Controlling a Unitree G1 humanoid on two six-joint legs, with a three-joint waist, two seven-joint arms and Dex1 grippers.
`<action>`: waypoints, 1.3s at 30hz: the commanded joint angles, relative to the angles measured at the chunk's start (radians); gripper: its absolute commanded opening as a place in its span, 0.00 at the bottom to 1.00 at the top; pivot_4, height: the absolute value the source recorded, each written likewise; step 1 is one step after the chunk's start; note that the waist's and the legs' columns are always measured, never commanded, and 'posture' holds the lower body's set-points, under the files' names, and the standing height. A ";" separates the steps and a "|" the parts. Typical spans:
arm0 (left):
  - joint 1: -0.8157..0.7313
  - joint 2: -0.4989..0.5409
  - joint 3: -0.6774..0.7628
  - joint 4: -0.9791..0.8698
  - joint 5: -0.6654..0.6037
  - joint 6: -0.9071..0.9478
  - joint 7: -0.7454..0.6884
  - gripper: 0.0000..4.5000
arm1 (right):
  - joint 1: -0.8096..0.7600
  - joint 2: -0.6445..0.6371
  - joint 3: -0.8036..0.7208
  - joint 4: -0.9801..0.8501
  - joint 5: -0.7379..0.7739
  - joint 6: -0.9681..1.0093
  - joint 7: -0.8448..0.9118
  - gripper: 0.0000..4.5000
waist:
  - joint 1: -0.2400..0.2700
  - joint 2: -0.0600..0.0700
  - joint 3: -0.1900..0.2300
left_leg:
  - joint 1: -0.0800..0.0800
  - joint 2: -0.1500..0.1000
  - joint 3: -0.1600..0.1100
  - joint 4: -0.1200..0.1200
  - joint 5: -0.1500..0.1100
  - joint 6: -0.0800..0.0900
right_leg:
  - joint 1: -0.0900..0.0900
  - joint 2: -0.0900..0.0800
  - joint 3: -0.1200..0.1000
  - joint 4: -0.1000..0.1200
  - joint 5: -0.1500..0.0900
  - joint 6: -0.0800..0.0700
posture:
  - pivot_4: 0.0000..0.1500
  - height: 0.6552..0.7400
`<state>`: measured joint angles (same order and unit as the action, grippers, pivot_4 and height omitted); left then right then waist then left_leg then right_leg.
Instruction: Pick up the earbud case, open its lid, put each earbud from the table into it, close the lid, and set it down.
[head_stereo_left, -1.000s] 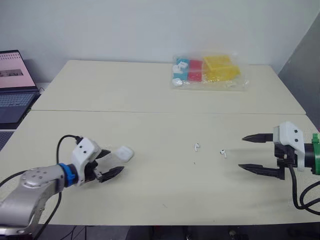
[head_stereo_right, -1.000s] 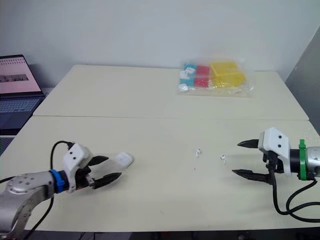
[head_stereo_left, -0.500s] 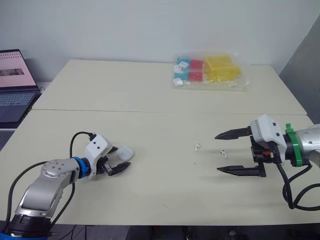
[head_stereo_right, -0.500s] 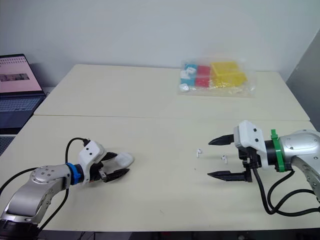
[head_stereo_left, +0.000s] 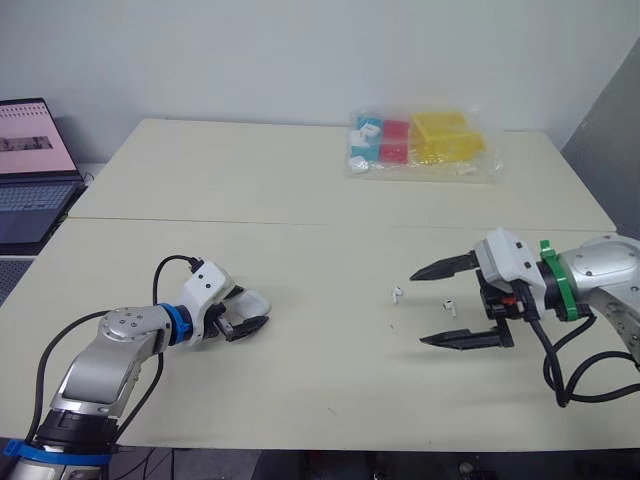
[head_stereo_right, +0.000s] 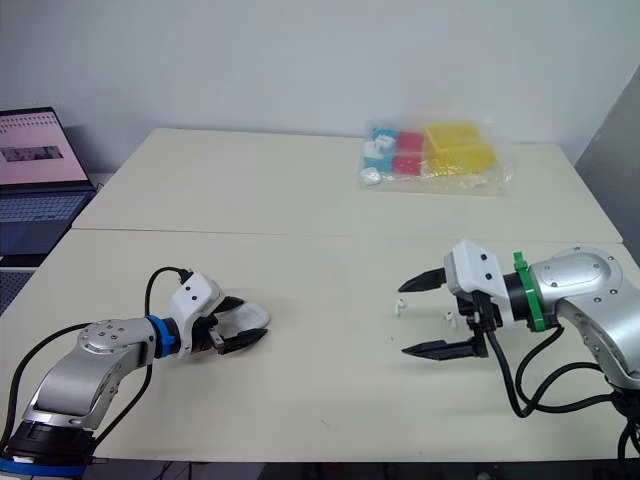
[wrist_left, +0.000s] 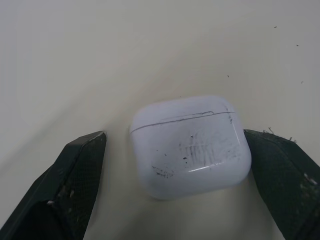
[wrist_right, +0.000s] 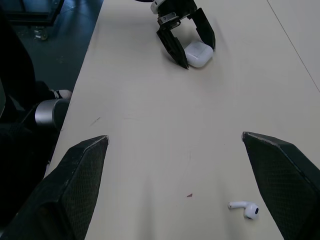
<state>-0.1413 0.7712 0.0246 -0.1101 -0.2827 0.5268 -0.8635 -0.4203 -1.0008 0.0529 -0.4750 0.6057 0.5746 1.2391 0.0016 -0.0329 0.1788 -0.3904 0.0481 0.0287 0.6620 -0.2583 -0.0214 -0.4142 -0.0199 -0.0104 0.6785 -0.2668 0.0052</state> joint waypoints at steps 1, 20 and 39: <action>0.021 0.002 -0.043 -0.004 0.016 0.010 -0.020 0.88 | 0.010 -0.005 -0.027 -0.023 -0.001 -0.017 0.004 1.00 | 0.000 0.000 0.000 | 0.000 0.000 0.000 0.000 0.000 0.000 | 0.000 0.000 0.000 0.000 0.000 0.000 | 1.00 1.00; -0.076 -0.146 -0.146 -0.155 -0.023 -0.278 -0.188 0.64 | 0.095 0.079 -0.118 -0.156 0.214 0.336 -0.320 1.00 | 0.001 -0.001 0.000 | -0.003 0.000 0.000 0.001 0.000 0.000 | 0.000 -0.001 0.000 -0.001 0.001 0.001 | 1.00 1.00; -0.231 -0.277 -0.270 -0.109 0.080 -0.607 -0.180 0.64 | 0.012 0.515 -0.166 -0.016 0.720 0.797 -1.070 1.00 | -0.005 -0.001 -0.001 | -0.004 -0.001 0.000 0.001 0.000 0.000 | -0.001 0.006 0.001 -0.001 0.001 0.002 | 1.00 1.00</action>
<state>-0.3589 0.5052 -0.2514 -0.1920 -0.1949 -0.0632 -1.0546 -0.3879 -0.4934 -0.0978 -0.4928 1.2913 1.3753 0.2004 -0.0039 -0.0339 0.1782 -0.3944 0.0469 0.0283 0.6631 -0.2581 -0.0211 -0.4152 -0.0136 -0.0092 0.6775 -0.2654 0.0073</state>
